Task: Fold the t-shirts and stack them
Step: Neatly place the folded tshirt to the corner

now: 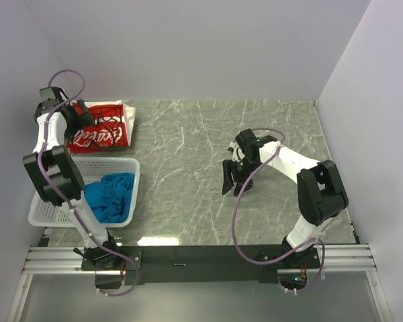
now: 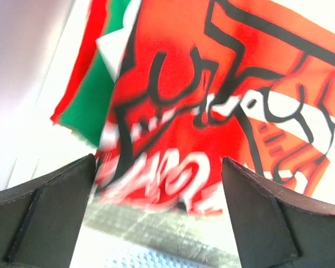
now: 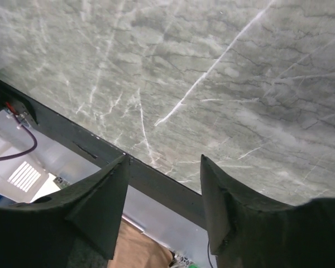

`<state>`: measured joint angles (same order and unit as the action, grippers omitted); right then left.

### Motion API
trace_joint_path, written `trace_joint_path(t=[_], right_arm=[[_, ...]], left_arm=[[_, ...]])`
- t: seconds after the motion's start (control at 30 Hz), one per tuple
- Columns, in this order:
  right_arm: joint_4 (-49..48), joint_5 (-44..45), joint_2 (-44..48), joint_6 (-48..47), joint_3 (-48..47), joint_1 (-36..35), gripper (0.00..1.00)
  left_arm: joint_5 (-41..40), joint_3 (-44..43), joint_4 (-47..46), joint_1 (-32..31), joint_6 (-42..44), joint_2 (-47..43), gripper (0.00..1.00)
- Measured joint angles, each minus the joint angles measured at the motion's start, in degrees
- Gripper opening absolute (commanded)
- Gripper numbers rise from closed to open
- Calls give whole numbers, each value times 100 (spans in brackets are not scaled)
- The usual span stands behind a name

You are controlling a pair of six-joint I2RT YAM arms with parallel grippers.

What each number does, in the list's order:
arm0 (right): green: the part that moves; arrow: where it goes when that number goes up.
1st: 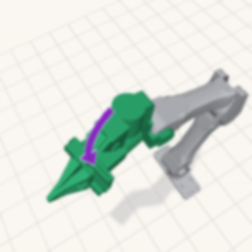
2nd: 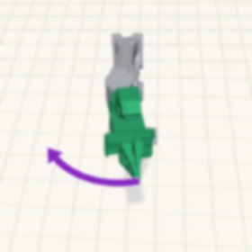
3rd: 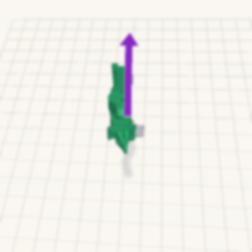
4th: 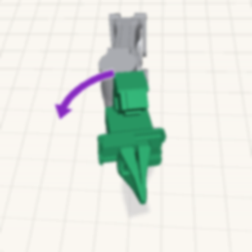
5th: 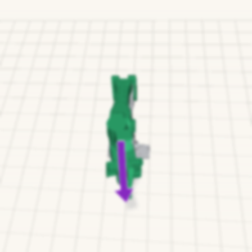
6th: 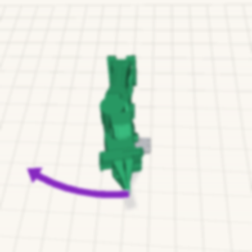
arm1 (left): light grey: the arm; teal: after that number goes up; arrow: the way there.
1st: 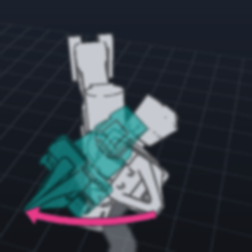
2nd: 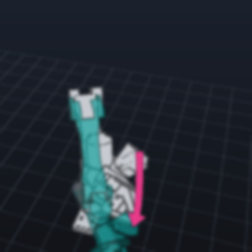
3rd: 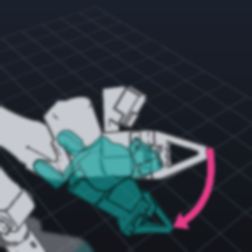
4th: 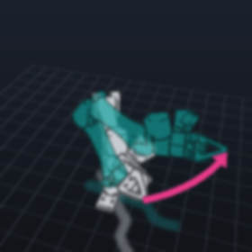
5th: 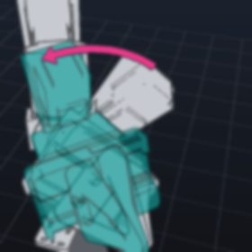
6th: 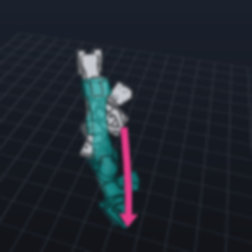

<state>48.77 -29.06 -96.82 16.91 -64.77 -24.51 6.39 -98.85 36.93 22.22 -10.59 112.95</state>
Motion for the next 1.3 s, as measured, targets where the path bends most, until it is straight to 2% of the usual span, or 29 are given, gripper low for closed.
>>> trace_joint_path(t=[0.13,0.37,0.53,0.6,0.73,0.8,0.9,1.03,1.3], right_arm=[[39,2,66,-11,-179,0,64],[66,50,299,-28,-286,0,66],[94,205,719,-35,-361,0,66],[83,271,984,-37,-361,0,66],[35,442,1491,-31,-358,0,67],[-24,527,1764,-20,-330,0,67],[-188,603,2166,26,-153,0,67],[-426,654,2677,210,358,0,67],[-527,791,3320,459,940,0,67]], left_arm=[[-389,479,-144,0,-105,-892,99],[-1602,1362,-369,0,-363,-2732,99],[-1803,2271,-227,-105,-614,-4207,99],[-1790,2658,-160,-402,-822,-4852,99],[-1681,3488,63,-1513,-1434,-5971,99],[-1606,3860,221,-2057,-1784,-6406,99],[-1519,4293,470,-2522,-2216,-6867,99],[-1388,4666,802,-2835,-2614,-7410,99],[-1309,4806,1082,-2870,-2804,-8352,99]])
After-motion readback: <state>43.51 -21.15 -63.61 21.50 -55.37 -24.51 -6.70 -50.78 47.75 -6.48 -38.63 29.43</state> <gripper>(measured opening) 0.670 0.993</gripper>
